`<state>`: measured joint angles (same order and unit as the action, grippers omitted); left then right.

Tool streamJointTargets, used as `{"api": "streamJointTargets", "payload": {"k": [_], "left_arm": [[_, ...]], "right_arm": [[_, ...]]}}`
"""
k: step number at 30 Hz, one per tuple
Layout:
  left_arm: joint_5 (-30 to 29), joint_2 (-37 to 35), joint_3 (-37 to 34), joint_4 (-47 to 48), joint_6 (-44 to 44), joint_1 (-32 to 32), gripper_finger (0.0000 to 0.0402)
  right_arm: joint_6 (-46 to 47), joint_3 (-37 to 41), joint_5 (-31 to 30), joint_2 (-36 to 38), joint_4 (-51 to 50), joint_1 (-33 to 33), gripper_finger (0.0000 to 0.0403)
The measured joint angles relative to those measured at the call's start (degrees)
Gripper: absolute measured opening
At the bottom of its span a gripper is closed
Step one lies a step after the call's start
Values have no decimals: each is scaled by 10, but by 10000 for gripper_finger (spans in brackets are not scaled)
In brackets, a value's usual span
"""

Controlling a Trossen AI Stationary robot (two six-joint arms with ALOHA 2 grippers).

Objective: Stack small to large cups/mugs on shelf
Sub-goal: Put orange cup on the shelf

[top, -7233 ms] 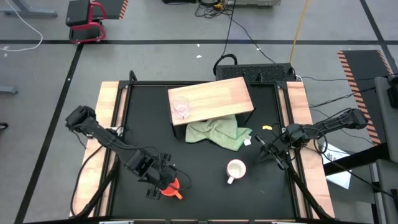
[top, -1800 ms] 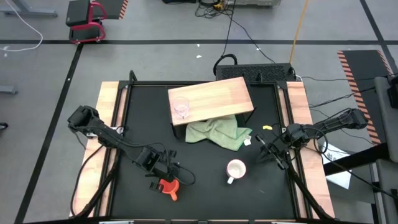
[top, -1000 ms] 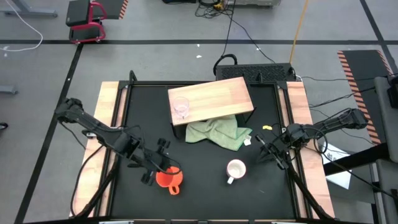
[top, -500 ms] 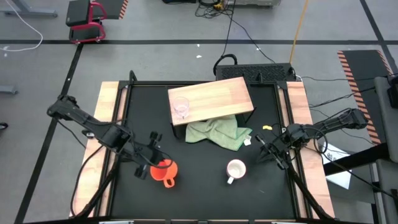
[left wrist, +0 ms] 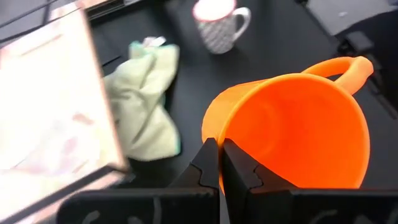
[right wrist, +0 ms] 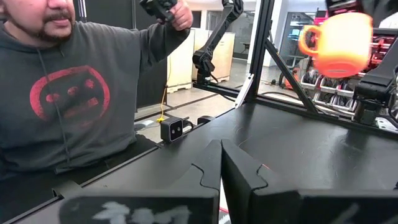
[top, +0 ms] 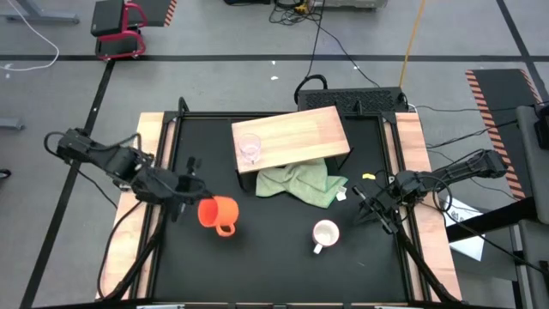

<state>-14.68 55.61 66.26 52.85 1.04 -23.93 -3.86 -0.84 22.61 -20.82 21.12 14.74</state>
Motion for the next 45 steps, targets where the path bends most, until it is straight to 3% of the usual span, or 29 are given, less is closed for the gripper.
{"api": "streamJointTargets", "payload": {"k": [7, 14, 23, 29, 33, 45], "left_arm": [[-5, -54, -29, 29, -16, 40, 1], [41, -139, -163, -92, -29, 67, 1], [83, -201, -266, -146, -93, 82, 1], [106, -205, -317, -202, -132, 85, 1], [113, -204, -353, -331, -90, 85, 1], [37, -149, -381, -505, 31, 96, 1]], "right_arm": [[-1, 0, 0, 0, 0, 0, 0], [-24, 0, 0, 0, 0, 0, 0], [-28, 0, 0, 0, 2, 0, 0], [-28, 0, 0, 0, 2, 0, 0], [-28, 0, 0, 0, 2, 0, 0], [-22, 0, 0, 0, 0, 0, 0]]}}
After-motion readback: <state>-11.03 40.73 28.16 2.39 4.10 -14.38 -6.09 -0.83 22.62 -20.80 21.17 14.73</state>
